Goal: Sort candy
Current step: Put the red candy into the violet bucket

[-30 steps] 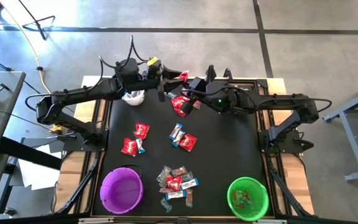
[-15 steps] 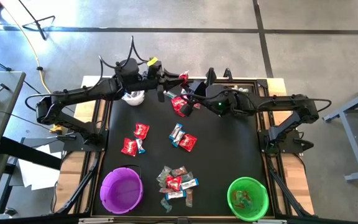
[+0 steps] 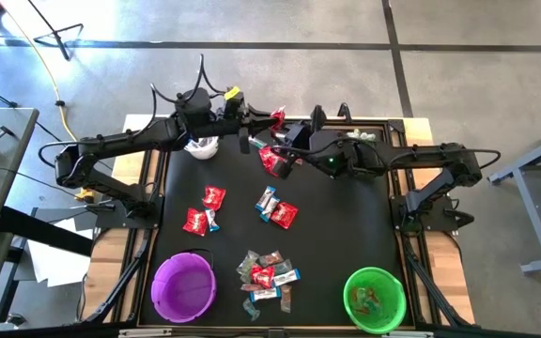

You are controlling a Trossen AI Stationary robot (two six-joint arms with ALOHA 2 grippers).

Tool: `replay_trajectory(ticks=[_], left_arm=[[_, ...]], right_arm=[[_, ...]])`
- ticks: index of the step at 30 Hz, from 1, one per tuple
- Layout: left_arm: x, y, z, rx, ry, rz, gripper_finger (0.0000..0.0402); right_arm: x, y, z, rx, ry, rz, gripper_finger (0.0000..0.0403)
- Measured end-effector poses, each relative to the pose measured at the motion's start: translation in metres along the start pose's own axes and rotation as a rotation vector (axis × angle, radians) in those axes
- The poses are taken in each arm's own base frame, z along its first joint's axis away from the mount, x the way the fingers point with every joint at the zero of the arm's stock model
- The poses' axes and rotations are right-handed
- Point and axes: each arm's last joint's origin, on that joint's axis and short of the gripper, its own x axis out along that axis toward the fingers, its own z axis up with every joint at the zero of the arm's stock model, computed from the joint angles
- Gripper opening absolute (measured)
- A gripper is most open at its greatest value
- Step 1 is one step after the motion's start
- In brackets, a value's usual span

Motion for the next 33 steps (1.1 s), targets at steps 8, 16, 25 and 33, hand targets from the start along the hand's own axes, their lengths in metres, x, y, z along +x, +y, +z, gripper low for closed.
replay_trajectory(ticks=[8, 16, 25, 33], left_arm=[[-0.016, 0.002, 0.002, -0.011, 0.08, 0.041, 0.0006], [-0.065, -0.019, 0.006, -0.152, 0.297, -0.047, 0.0006], [-0.135, -0.06, -0.032, -0.574, 0.845, 0.133, 0.0012], [-0.154, -0.108, -0.058, -0.685, 0.993, 0.329, 0.0014]], right_arm=[[-0.025, -0.009, -0.008, 0.035, 0.117, -0.069, 0.0194], [-0.06, -0.018, -0.027, 0.278, 0.345, 0.05, 0.0195], [-0.084, -0.021, -0.064, 0.291, 0.724, -0.006, 0.0195], [-0.099, -0.024, -0.073, 0.225, 0.82, -0.066, 0.0195]])
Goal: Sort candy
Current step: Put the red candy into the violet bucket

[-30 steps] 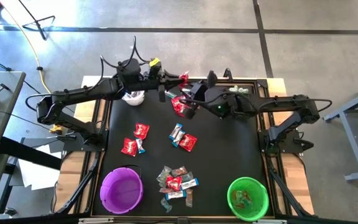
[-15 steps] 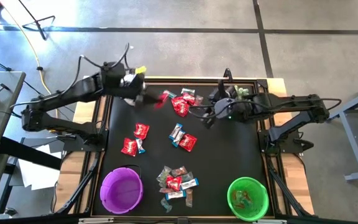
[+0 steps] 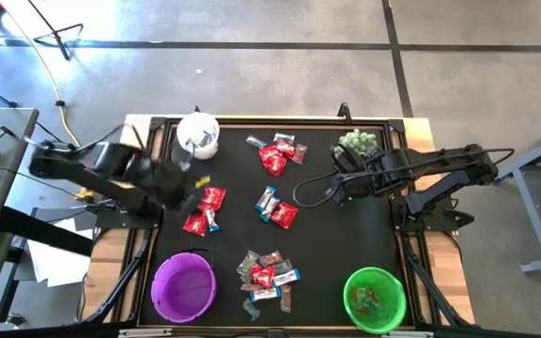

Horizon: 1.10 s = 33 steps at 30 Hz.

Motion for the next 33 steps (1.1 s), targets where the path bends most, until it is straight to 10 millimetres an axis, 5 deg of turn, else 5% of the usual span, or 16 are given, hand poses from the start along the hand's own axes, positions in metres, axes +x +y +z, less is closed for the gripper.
replay_trajectory(ticks=[17, 33], left_arm=[[0.082, -0.048, -0.107, -0.09, 0.269, 0.173, 0.0015], [0.101, -0.052, -0.122, -0.02, 0.289, 0.192, 0.0054]], right_arm=[[-0.003, 0.002, -0.004, -0.065, -0.005, 0.002, 0.0195], [-0.002, 0.003, -0.004, -0.085, 0.017, 0.018, 0.0195]])
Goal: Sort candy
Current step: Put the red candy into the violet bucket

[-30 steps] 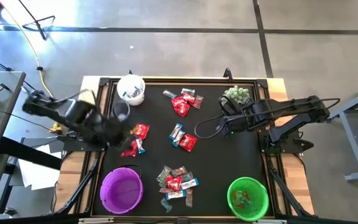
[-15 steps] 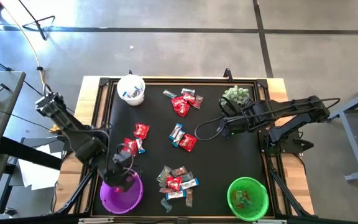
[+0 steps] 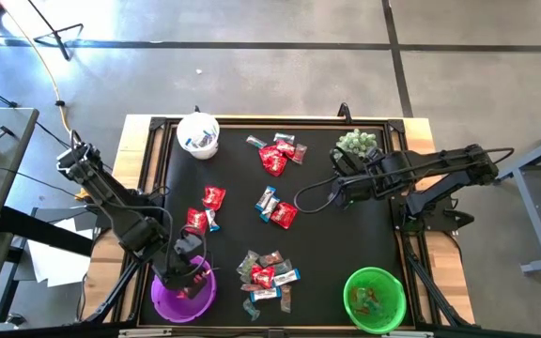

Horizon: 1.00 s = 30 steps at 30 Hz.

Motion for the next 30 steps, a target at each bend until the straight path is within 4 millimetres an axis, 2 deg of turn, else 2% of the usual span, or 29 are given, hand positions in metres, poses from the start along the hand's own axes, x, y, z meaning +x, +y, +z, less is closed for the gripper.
replay_trajectory(ticks=[7, 12, 22, 26, 30], left_arm=[[0.0, 0.0, 0.001, 0.118, -0.002, 0.0, 0.0091], [-0.002, -0.001, 0.01, 0.142, -0.004, -0.007, 0.0106], [-0.029, 0.004, 0.031, 0.188, -0.034, -0.098, 0.0106], [-0.041, 0.008, 0.044, 0.261, -0.15, -0.109, 0.0106], [-0.049, 0.012, 0.065, 0.321, -0.34, -0.066, 0.0106]], right_arm=[[0.0, 0.0, 0.0, -0.001, 0.015, 0.013, 0.0195], [0.0, 0.001, 0.0, 0.003, 0.014, 0.015, 0.0195], [0.0, 0.004, 0.003, 0.019, -0.004, 0.059, 0.0195], [0.0, 0.006, 0.005, 0.034, -0.023, 0.076, 0.0195], [0.0, 0.009, 0.012, 0.082, -0.089, 0.101, 0.0195]])
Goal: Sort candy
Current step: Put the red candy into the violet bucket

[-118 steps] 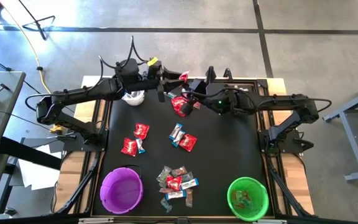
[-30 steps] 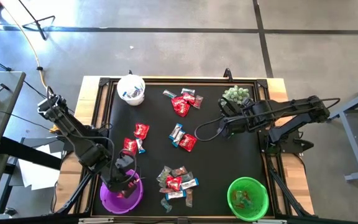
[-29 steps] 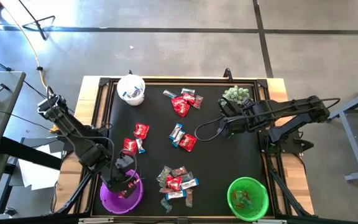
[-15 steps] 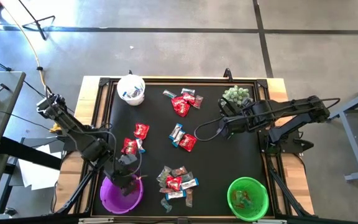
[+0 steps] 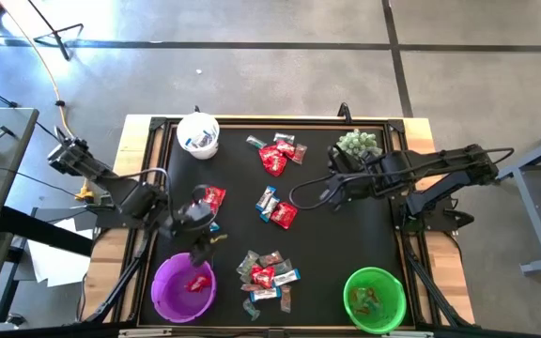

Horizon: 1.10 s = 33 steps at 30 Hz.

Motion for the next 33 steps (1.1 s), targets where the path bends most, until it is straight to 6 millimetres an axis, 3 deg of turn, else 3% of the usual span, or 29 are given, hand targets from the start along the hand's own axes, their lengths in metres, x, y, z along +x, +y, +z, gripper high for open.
replay_trajectory(ticks=[5, 10, 23, 33], left_arm=[[0.002, 0.017, 0.03, 0.099, -0.245, 0.176, 0.0106], [0.001, 0.037, 0.058, 0.155, -0.379, 0.354, 0.0106], [-0.001, 0.083, 0.103, 0.195, -0.304, 0.457, 0.0106], [-0.008, 0.113, 0.124, 0.223, -0.243, 0.458, 0.0106]], right_arm=[[0.006, 0.006, 0.01, 0.024, -0.058, 0.04, 0.0195], [0.03, 0.013, 0.016, 0.021, -0.015, -0.02, 0.0195], [0.129, 0.047, 0.019, 0.059, 0.212, -0.101, 0.0195], [0.198, 0.062, 0.022, 0.458, 0.332, -0.059, 0.0195]])
